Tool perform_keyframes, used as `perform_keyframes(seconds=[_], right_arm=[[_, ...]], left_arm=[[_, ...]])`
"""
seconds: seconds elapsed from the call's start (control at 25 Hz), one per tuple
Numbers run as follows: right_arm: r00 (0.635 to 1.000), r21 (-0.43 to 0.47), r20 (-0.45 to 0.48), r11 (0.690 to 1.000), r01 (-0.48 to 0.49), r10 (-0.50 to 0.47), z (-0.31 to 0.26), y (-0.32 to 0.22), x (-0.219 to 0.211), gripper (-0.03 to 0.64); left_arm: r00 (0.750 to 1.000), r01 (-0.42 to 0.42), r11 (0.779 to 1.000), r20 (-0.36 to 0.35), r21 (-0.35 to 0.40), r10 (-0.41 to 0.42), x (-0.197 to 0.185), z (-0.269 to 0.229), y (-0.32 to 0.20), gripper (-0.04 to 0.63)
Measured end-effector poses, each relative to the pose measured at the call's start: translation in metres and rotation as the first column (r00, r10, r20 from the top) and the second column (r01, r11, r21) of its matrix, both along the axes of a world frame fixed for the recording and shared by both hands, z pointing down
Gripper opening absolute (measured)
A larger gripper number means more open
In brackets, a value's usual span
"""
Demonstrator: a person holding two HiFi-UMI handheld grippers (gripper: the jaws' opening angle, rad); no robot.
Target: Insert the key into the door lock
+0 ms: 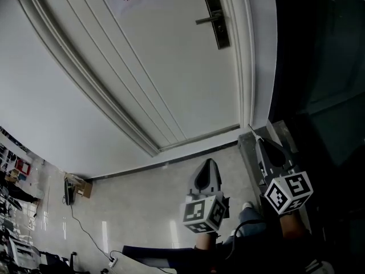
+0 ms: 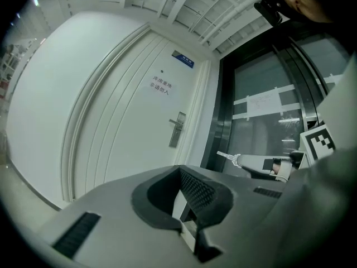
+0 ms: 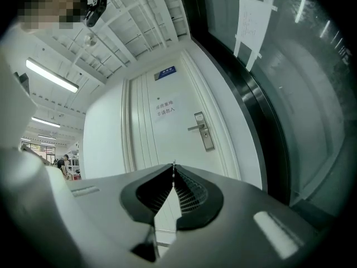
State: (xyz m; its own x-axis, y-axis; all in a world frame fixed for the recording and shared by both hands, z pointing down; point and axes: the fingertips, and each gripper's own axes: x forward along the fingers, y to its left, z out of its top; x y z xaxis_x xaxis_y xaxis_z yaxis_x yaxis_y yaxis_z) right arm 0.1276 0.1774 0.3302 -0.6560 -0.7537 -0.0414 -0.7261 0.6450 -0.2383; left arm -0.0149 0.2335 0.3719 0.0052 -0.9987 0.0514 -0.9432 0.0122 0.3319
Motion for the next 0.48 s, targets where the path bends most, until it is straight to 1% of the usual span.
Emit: perform_keyframes(seconds=[0.2,0.48], right_arm=[[1.0,-0.003,-0.001,1.0,0.005,-0.005,0.008,-0.055,-0.015,0.011],[1.0,0.021,0.001,0.999,0.031,-0.031,-0.01,-0.152,-0.039,0.012]], left_arm=[[1.0,0.003,1.0,0.002,0.004,-0.003,-0.013,0.007,-0.054,0.0],[1.0,0.017,1.0,0.002,0.023,-0.017,-0.033,-0.011,-0.15,0.0]])
